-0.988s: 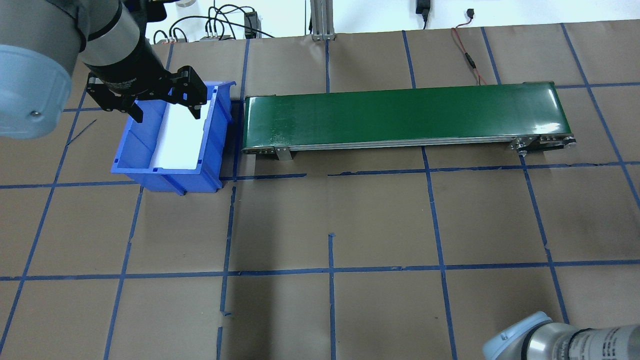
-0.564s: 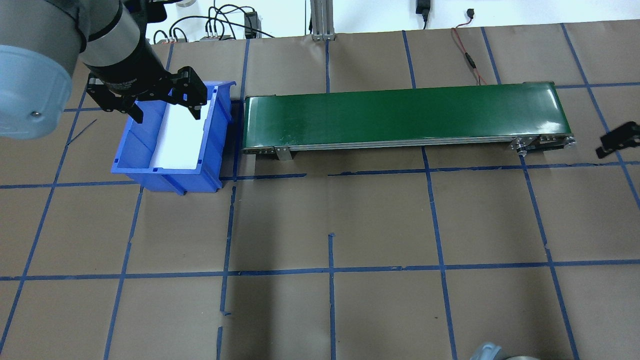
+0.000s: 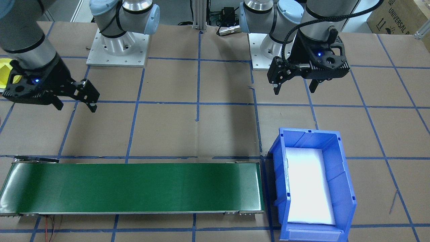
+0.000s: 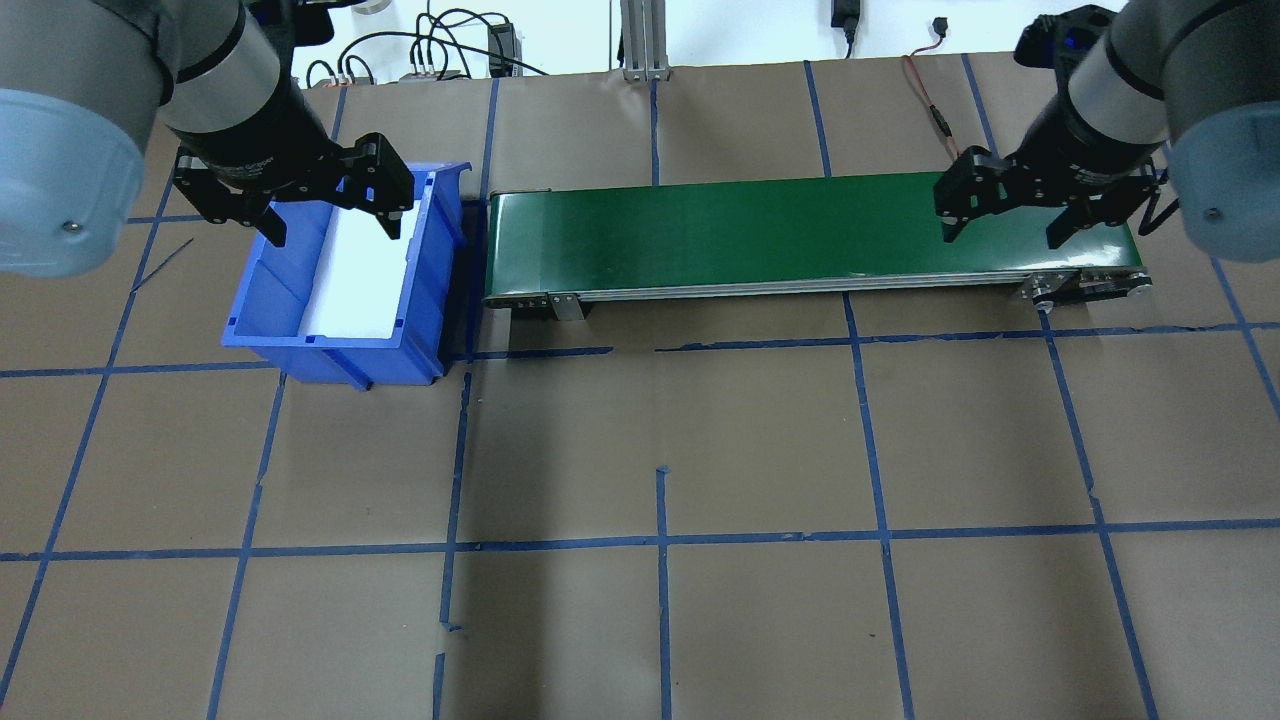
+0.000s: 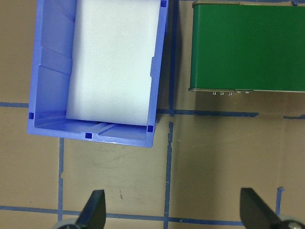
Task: Move block left to right into plate
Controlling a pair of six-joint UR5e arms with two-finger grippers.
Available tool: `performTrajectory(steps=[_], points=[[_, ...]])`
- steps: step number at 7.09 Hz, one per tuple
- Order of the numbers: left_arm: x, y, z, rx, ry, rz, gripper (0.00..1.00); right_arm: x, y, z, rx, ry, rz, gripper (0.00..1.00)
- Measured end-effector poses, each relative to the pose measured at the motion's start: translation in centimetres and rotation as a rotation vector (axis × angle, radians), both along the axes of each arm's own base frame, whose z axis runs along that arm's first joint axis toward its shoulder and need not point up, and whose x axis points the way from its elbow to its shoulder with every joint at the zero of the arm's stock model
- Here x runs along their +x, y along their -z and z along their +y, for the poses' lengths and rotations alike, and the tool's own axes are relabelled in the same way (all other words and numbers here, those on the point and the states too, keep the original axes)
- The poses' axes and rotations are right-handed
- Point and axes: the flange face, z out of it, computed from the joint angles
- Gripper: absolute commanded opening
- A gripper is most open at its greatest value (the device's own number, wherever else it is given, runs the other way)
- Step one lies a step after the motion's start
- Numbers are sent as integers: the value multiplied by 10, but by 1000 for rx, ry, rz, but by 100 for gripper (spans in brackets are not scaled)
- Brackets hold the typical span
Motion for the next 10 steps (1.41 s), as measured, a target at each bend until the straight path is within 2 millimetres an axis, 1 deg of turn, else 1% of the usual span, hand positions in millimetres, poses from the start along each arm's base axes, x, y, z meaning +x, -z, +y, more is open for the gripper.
performTrajectory(steps=[1,2,3,4,5,6,9,10], points=[[0,0,0,0,0,0,100,37,-23,7,7,26,-9,100],[0,0,0,-1,0,0,100,66,-40,14,16,44,-18,100],[0,-1,0,-2,0,-1,100,84,-48,19,21,49,-26,100],[0,-2,0,-3,0,0,100,90,-51,20,21,52,-26,100],[0,-2,0,-4,0,0,100,88,-51,18,20,57,-19,100],[0,-2,0,-4,0,0,100,81,-48,15,21,54,0,100],[1,-2,0,-4,-1,0,100,50,-36,4,42,52,72,100],[1,-2,0,-4,-1,0,100,46,-35,2,45,56,79,100]])
